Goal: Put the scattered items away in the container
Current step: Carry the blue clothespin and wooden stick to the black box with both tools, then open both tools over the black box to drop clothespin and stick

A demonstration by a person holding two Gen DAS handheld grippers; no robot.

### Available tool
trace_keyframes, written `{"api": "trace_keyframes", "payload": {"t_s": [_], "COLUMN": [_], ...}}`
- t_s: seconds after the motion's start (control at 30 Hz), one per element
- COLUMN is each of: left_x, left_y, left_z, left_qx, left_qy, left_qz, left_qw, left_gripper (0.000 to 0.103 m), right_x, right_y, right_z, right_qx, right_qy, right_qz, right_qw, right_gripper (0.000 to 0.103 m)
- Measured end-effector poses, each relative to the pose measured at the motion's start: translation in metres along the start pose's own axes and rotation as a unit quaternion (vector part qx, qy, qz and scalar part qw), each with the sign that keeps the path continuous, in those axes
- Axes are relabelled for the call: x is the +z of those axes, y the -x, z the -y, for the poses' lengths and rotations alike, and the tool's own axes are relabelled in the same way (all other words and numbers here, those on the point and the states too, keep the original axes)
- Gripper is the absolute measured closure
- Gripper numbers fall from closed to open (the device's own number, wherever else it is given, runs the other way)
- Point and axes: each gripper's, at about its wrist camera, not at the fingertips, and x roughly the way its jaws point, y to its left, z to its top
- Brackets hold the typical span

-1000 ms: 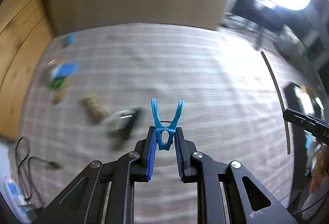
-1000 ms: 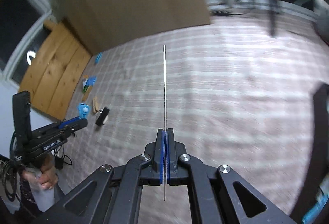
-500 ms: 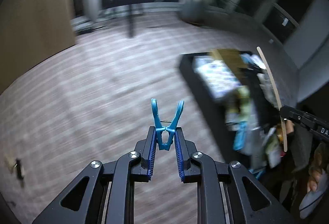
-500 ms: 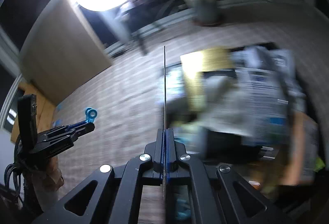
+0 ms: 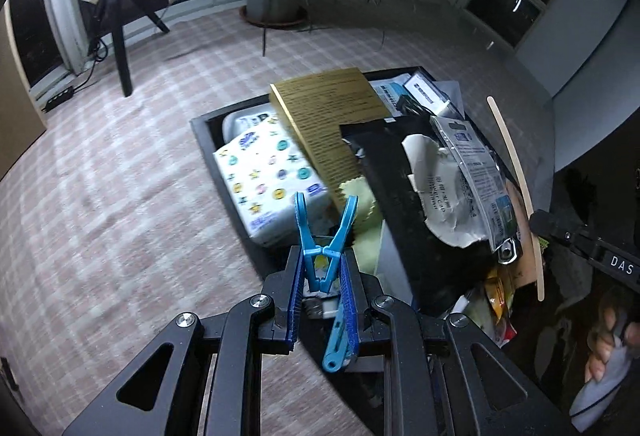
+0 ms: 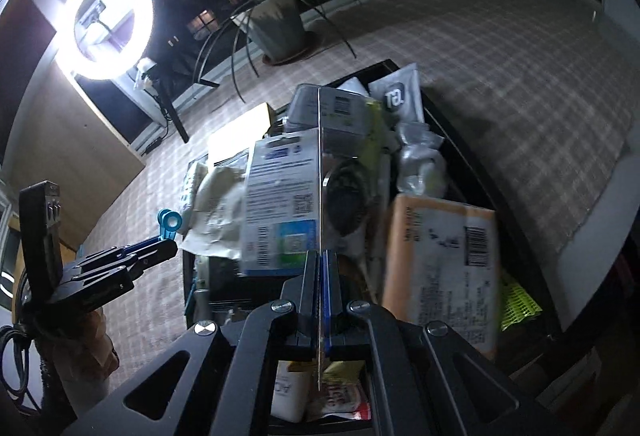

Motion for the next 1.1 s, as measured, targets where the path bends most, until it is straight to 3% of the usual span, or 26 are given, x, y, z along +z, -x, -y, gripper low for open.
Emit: {"api": "trace_keyframes", "payload": {"t_s": [0.23, 0.3, 0.33, 0.37, 0.4, 0.43, 0.8, 1.1], "left_x": [0.005, 0.005, 0.006, 0.005, 0.005, 0.005, -0.015, -0.058], "left_y": [-0.005, -0.005, -0.003, -0.001, 0.002, 0.004, 0.035, 0.084], "left_z": [0.013, 0.015, 0.016, 0.016, 0.015, 0.015, -0.029, -0.126], "left_qx": [-0.015, -0.016, -0.017, -0.016, -0.013, -0.011, 0.022, 0.07], "left_qy": [-0.013, -0.016, -0.017, -0.018, -0.019, -0.021, 0.006, 0.083], "left_qz": [-0.003, -0.005, -0.003, 0.002, 0.007, 0.009, 0.023, 0.035], "left_qw": [0.9998, 0.9997, 0.9997, 0.9997, 0.9997, 0.9997, 0.9995, 0.9934], "left_gripper": [0.083, 0.071, 0.061, 0.058, 0.058, 0.058, 0.058, 0.058], "right_x": [-0.003, -0.002, -0.002, -0.002, -0.002, -0.002, -0.003, -0.01], "right_y": [0.004, 0.005, 0.005, 0.006, 0.009, 0.011, 0.016, -0.012], "right_z": [0.007, 0.006, 0.005, 0.006, 0.006, 0.005, -0.027, -0.107], "right_qx": [-0.005, -0.013, -0.02, -0.024, -0.028, -0.03, -0.019, 0.014], "right_qy": [0.001, 0.004, 0.002, 0.0, -0.002, -0.003, 0.015, 0.072], "right_qz": [-0.001, -0.001, -0.002, -0.001, 0.005, 0.01, 0.015, -0.013], "right_qw": [1.0, 1.0, 1.0, 1.0, 1.0, 0.999, 1.0, 0.997], "right_gripper": [0.101, 0.097, 0.088, 0.08, 0.063, 0.054, 0.052, 0.052]}}
